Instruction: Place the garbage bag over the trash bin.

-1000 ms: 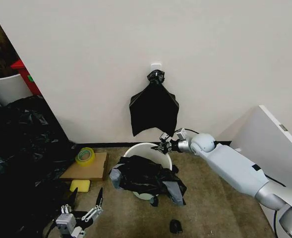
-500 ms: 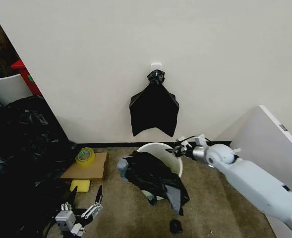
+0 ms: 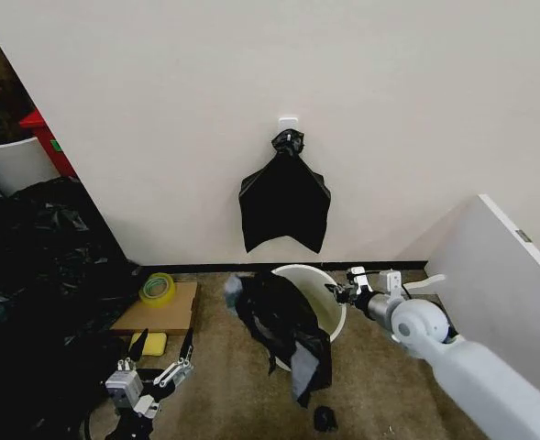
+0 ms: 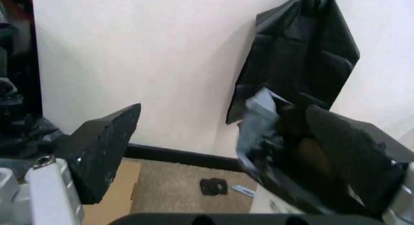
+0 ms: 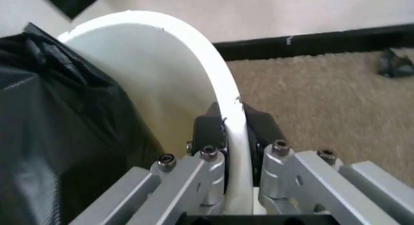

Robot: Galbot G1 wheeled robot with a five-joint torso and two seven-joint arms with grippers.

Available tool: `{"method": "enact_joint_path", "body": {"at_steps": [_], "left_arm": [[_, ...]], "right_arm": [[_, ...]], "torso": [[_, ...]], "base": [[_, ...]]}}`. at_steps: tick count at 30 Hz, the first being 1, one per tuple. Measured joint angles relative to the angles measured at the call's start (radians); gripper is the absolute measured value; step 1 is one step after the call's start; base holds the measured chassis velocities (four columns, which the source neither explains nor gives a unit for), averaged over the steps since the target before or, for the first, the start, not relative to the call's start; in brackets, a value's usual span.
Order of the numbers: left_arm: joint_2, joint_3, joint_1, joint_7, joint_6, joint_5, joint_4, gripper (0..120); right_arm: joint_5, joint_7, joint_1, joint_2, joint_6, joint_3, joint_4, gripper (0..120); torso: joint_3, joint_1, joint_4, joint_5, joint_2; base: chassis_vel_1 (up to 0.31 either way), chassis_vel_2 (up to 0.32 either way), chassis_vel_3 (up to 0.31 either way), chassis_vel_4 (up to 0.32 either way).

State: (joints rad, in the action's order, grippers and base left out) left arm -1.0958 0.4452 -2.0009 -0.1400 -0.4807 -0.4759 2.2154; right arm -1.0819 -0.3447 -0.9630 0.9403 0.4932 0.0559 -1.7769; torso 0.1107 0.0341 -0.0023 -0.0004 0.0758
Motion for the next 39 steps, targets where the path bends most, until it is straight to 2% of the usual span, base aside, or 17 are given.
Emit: {"method": "enact_joint_path", "body": {"at_steps": [3,11,20,39], "left_arm": [[0.006,0.003,-0.007,-0.005,-0.005,-0.006,0.001,100],[0.012,0.005,-0.006,-0.014,-0.011,-0.017,-0.004,100],[0.012,-0.005,0.000,-0.025,-0.007,-0.019,-0.008,100],[-0.009,-0.019,0.008,-0.035,0.002,-0.007,-0.013,100]], "right_arm": [[-0.022,-0.130,-0.035,0.062,0.000,0.018,-0.063,3],[0.002,-0.251,-0.110,0.147,-0.061,0.002,-0.162,3],[0.074,-0.271,-0.149,0.200,-0.152,-0.007,-0.140,3],[0.108,-0.257,-0.176,0.250,-0.209,-0.011,-0.094,3]], "torso": [[0.000,0.000,-0.0001,-0.0004,0.000],[0.000,0.000,-0.0002,-0.0003,0.000],[0.000,0.000,-0.0003,-0.0003,0.000],[0.000,0.000,-0.0002,-0.0002,0.000]], "base": [[0.000,0.000,0.000,0.000],[0.000,0.000,0.000,0.000],[0.000,0.000,0.000,0.000],[0.000,0.000,0.000,0.000]]}}
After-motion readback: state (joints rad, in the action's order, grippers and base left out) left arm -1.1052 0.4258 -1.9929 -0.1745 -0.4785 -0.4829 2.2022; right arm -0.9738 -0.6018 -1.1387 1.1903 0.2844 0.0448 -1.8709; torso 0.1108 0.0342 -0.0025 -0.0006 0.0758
